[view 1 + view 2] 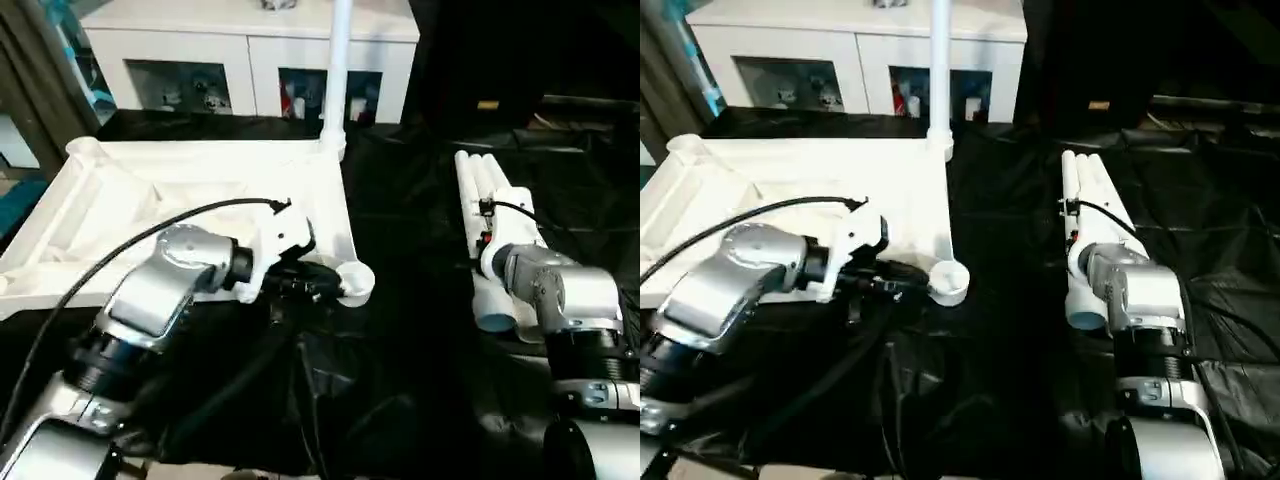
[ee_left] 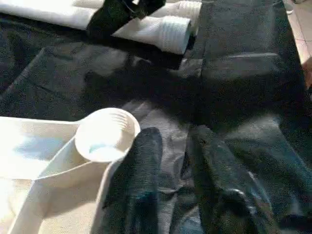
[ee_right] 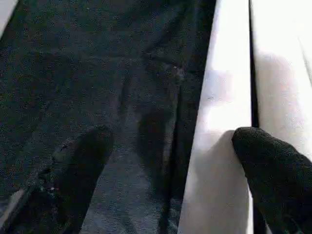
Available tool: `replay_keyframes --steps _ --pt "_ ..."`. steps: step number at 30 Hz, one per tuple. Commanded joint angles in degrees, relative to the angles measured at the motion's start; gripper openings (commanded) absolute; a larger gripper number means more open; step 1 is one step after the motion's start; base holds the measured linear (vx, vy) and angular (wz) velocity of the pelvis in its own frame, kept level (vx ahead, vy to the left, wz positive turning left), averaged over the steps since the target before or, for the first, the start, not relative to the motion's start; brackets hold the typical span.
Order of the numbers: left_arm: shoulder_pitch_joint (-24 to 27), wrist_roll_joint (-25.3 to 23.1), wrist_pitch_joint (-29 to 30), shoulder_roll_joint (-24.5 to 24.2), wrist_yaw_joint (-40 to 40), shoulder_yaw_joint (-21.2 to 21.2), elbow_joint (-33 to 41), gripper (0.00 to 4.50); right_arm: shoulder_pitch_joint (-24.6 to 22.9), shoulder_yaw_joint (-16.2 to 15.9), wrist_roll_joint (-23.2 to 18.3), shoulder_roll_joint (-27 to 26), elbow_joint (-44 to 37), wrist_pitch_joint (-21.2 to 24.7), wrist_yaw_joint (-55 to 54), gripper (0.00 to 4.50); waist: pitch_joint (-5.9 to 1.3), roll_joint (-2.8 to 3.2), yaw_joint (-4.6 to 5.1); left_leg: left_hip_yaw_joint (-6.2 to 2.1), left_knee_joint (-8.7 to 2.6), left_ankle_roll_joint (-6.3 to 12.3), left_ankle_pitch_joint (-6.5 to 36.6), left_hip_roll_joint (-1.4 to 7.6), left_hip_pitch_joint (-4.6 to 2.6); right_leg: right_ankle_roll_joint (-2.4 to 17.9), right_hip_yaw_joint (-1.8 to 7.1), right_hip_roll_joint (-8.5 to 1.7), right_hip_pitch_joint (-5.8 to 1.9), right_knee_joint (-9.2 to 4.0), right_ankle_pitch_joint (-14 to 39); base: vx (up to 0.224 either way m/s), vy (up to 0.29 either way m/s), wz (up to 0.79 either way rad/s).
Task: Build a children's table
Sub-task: Pick table leg
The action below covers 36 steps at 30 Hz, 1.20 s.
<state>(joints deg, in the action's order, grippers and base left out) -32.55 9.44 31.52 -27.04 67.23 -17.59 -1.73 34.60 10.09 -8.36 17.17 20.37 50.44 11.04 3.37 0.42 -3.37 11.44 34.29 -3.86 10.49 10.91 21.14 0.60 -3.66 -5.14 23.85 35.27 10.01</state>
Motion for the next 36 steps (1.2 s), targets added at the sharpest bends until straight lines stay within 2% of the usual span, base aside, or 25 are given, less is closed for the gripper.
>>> replay_keyframes --steps 1,6,21,23,25,27,32,33,36 --pt "-0.03 0.19 1.10 -1.04 0.33 -0.80 1.72 1.41 0.59 0.20 -0.25 0.83 0.16 2.43 0.36 4.50 -4.10 -0.63 -0.18 -0.73 -3.87 0.10 7.32 1.54 -0.68 11.47 2.61 -2.51 -3.37 -3.58 9.49 0.000 0.000 0.00" --pt "0.24 0.34 2.76 -2.14 0.81 -1.87 3.25 1.73 1.48 0.17 0.36 1.58 2.04 5.41 -0.27 4.50 -4.17 -0.65 -0.19 -0.75 -3.81 -0.08 6.53 1.44 -0.63 11.41 2.60 -2.47 -3.44 -3.42 9.05 0.000 0.000 0.00" --pt "-0.15 0.32 3.93 -3.01 0.83 -2.60 4.37 2.85 4.01 -1.07 0.04 3.68 7.72 10.47 1.41 4.50 -4.36 -0.93 -0.34 -0.67 -3.53 0.26 5.45 1.34 -0.54 11.98 2.53 -2.47 -3.61 -3.24 8.02 0.000 0.000 0.00" --pt "-0.26 0.42 4.25 -3.02 1.00 -2.69 4.66 2.92 4.54 -1.03 -0.12 3.86 9.15 10.45 1.74 4.20 -4.35 -0.96 -0.41 -0.67 -3.49 0.43 5.11 1.35 -0.47 12.01 2.55 -2.50 -3.62 -3.15 7.61 0.000 0.000 0.00" --pt "-0.34 0.43 4.33 -2.98 1.06 -2.78 4.73 3.12 4.73 -1.10 -0.14 3.94 9.57 10.60 1.89 4.09 -4.37 -1.12 -0.45 -0.65 -3.47 0.63 4.80 1.37 -0.46 12.14 2.54 -2.53 -3.62 -3.12 7.60 0.000 0.000 0.00" --pt "-0.42 0.50 4.48 -2.97 1.15 -3.04 5.01 3.27 5.11 -1.19 -0.09 4.07 10.43 10.47 2.01 3.75 -4.38 -1.17 -0.47 -0.62 -3.44 0.65 4.74 1.37 -0.47 12.21 2.53 -2.52 -3.61 -3.13 7.58 0.000 0.000 0.00" --pt "-0.34 0.51 4.88 -3.01 1.07 -3.53 5.52 3.69 5.93 -1.07 -0.10 3.95 12.19 10.09 2.04 3.32 -4.31 -1.27 -0.48 -0.64 -3.45 0.46 5.10 1.37 -0.43 12.27 2.50 -2.57 -3.58 -3.14 8.38 0.000 0.000 0.00" --pt "-0.27 0.40 4.88 -3.00 0.76 -3.46 5.58 3.88 6.01 -0.50 -0.23 3.60 12.47 9.93 1.62 3.20 -4.27 -1.28 -0.49 -0.64 -3.45 0.34 5.52 1.37 -0.47 11.94 2.51 -2.54 -3.55 -3.23 9.12 0.000 0.000 0.00" --pt "-0.43 0.47 4.88 -2.42 -0.08 -3.07 5.17 3.99 6.21 0.47 -0.49 3.22 12.98 9.46 0.86 3.12 -4.33 -1.32 -0.51 -0.65 -3.41 0.24 5.37 1.35 -0.43 11.75 2.52 -2.57 -3.59 -3.19 9.05 0.000 0.000 0.00"
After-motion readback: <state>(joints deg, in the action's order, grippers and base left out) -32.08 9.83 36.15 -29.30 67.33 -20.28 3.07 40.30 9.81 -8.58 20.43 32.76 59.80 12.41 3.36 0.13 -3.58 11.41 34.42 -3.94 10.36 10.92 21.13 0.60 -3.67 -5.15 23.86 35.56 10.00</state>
